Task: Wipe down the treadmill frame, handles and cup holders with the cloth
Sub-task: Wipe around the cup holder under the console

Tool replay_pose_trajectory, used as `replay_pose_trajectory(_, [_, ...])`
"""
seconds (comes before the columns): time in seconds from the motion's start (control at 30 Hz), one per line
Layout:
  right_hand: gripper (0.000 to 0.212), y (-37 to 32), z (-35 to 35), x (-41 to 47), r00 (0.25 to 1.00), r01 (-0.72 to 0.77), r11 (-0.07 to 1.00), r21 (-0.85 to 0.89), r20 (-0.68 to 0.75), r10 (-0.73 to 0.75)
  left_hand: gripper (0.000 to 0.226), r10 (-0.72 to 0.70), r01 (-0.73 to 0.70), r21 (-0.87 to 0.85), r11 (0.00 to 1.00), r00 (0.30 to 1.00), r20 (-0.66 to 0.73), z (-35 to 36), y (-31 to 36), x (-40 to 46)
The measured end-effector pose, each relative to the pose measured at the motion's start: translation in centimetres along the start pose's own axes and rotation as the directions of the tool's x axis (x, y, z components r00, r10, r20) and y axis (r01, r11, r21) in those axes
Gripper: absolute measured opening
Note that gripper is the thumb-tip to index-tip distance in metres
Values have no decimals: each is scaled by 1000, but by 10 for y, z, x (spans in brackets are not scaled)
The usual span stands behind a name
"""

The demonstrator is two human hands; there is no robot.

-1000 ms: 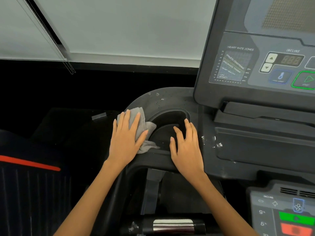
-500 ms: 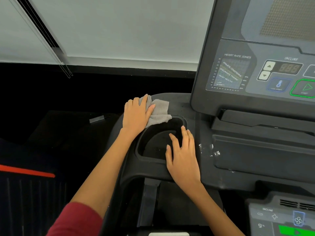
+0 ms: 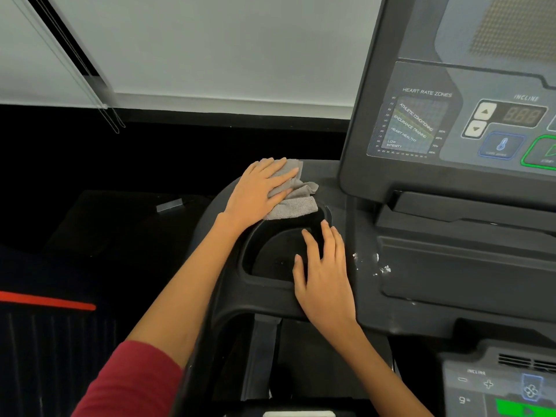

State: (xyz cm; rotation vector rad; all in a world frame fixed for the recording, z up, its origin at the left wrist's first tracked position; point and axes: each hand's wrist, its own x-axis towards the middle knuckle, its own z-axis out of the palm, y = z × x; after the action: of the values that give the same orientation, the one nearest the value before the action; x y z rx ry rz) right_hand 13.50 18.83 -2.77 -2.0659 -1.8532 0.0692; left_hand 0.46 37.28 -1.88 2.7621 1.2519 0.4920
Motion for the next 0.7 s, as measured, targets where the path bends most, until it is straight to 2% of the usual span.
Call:
replay_pose_trajectory(0.07, [49, 0, 0, 0, 1000, 3, 1000, -6, 0, -3, 44, 31, -30, -31, 999, 999, 25, -1, -2, -1])
replay_pose_trajectory(0.13, [49, 0, 1, 0, 1000, 3, 1000, -19, 6, -3, 44, -8, 7, 23, 1000, 999, 31, 4, 3, 3])
replay_pose_trajectory(0.2, [49, 0, 0, 0, 1000, 5, 1000, -29, 15, -5, 52, -121, 117, 103, 988, 992, 37, 9, 18, 14])
replay_pose_trajectory(0.27, [49, 0, 0, -1, 1000, 3, 1000, -26, 17, -3, 65, -256, 250, 109, 962, 966, 48, 11, 35, 28])
replay_pose_trajectory(0.33, [49, 0, 0, -1, 1000, -3, 1000, -10, 16, 3, 69, -323, 316, 107, 943, 945, 55, 15, 47, 40])
replay_pose_trajectory(0.4, [49, 0, 0, -1, 1000, -10, 1000, 12, 20, 10, 68, -277, 272, 87, 958, 959, 58, 17, 58, 46])
replay_pose_trajectory(0.53, [48, 0, -1, 0, 1000, -5, 999, 53, 26, 3, 63, -58, 56, 29, 998, 993, 101, 26, 73, 47])
replay_pose_trajectory(0.7, [45, 0, -4, 1, 999, 5, 999, 53, 34, -7, 58, 172, -175, 16, 984, 977, 127, 24, 69, 34])
